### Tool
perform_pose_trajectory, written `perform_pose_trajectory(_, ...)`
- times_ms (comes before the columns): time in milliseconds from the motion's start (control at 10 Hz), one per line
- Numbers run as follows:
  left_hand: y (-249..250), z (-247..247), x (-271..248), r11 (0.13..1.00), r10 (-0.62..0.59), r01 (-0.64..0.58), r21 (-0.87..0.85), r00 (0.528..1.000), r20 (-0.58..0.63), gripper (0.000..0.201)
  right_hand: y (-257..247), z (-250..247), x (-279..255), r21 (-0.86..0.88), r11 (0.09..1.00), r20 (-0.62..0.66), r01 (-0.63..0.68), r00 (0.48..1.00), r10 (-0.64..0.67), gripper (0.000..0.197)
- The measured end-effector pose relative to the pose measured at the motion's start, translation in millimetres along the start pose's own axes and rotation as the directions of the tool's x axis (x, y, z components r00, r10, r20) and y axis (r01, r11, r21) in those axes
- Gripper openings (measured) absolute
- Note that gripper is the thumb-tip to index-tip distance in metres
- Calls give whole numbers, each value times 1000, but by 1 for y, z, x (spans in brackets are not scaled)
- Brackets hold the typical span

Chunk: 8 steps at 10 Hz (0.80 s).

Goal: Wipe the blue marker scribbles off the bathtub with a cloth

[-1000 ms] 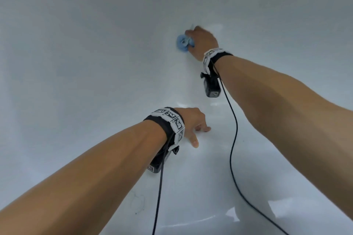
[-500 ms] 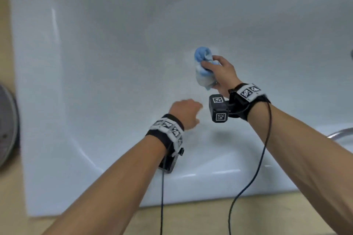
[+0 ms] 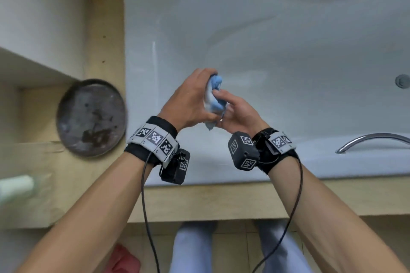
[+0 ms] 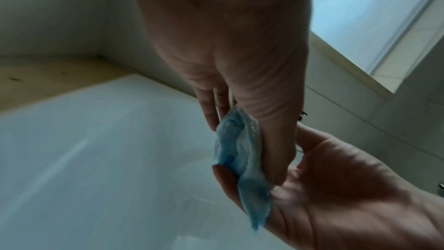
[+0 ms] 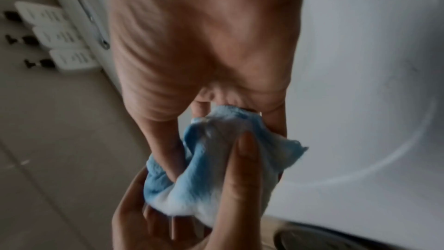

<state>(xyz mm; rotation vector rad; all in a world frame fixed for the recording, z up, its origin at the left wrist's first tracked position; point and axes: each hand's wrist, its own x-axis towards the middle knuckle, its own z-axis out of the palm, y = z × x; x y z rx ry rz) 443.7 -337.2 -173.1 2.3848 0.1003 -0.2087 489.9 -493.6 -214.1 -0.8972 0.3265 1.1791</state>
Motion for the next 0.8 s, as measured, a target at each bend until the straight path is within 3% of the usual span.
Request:
perform_pose_trajectory(100, -6, -57, -56, 998, -56, 57, 8, 994, -89, 80, 14, 60, -14, -98, 995, 32, -35, 999, 38, 46)
perform_pose_trajectory(200, -34, -100, -114, 979, -200, 205, 14, 969, -147, 70, 29, 113, -19, -220, 975, -45, -11, 999, 1, 41)
perform_pose_trajectory(300, -84, -126, -163, 918, -375, 394, 48, 902, -215, 65, 43, 149, -16, -367, 930, -133, 7, 989, -60, 32)
perform_pose_trajectory(400, -128, -138, -194, 805, -560, 586, 91, 801, -212, 66, 57, 172, -14, -469, 883, -176, 19, 978, -114, 26)
perform_pose_trajectory(500, -155, -147, -204, 759, -612, 641, 116, 762, -210, 67, 66, 188, -17, -516, 855, -206, 55, 961, -186, 22)
perform_pose_trajectory(600, -157, -163, -202, 758, -623, 650, 53, 747, -232, 87, 67, 197, -28, -514, 855, -244, 72, 943, -226, 22)
perform_pose_trajectory(700, -140, -190, -200, 816, -553, 579, -10, 773, -310, 87, 59, 212, -52, -508, 855, -254, 106, 930, -266, 24)
perform_pose_trajectory(800, -104, -222, -203, 868, -474, 496, -28, 811, -342, 73, 46, 233, -78, -554, 819, -246, 151, 910, -334, 24)
